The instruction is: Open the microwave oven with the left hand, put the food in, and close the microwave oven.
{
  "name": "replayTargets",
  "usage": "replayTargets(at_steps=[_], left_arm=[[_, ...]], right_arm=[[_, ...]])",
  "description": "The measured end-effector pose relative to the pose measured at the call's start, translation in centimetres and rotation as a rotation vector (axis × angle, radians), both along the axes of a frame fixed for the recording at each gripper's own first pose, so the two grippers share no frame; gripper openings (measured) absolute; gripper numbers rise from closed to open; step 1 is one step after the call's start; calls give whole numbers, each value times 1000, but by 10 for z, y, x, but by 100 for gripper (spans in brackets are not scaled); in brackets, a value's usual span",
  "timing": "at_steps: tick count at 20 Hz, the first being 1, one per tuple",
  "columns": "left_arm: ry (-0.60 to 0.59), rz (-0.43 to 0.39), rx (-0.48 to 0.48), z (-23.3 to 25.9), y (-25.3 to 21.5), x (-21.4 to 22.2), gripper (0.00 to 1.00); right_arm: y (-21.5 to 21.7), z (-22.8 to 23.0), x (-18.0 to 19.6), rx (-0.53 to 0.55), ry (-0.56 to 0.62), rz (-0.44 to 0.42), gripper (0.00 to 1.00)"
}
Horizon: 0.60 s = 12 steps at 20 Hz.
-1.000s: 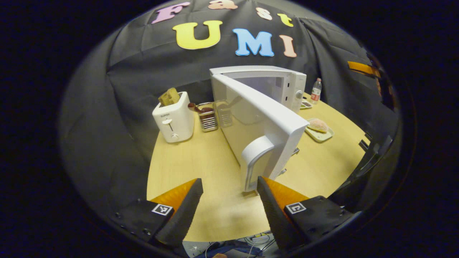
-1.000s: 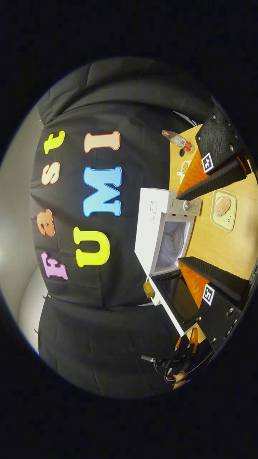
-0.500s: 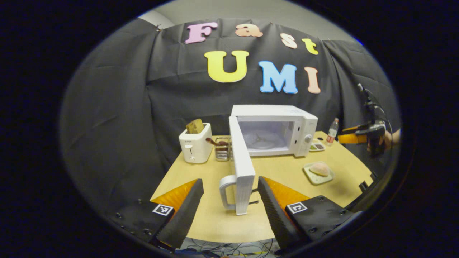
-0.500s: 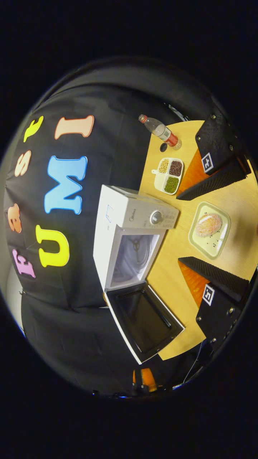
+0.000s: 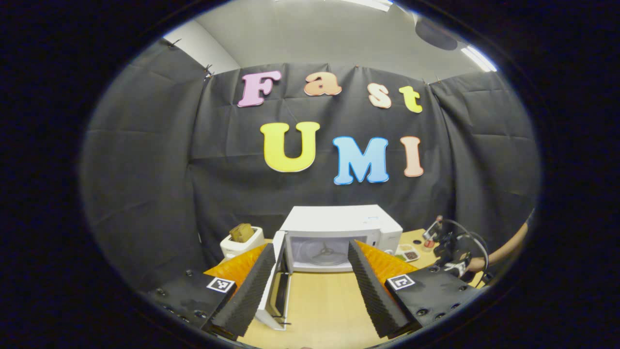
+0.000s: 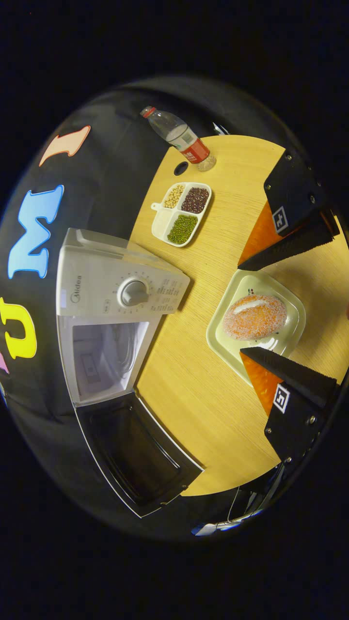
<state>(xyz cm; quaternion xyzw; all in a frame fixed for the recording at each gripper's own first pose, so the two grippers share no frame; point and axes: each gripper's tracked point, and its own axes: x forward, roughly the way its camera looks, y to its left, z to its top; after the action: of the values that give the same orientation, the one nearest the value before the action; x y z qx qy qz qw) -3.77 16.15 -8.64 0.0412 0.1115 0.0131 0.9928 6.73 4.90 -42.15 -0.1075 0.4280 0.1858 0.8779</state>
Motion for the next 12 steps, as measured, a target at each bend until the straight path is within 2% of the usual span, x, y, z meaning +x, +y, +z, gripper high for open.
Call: replayTargets(at_steps=[4, 9, 11, 12], left_arm=[[-28, -36, -10, 11, -46, 27, 99], [-28, -31, 13, 15, -60, 35, 98], [-30, -19, 8, 16, -55, 31, 97], [-30, -11, 5, 15, -52, 30, 99]], right_arm=[[1, -31, 1, -10, 66, 27, 97], [10, -54, -7, 23, 167, 36, 95], [13, -59, -8, 2, 176, 53, 84], [13, -57, -8, -7, 166, 64, 74]])
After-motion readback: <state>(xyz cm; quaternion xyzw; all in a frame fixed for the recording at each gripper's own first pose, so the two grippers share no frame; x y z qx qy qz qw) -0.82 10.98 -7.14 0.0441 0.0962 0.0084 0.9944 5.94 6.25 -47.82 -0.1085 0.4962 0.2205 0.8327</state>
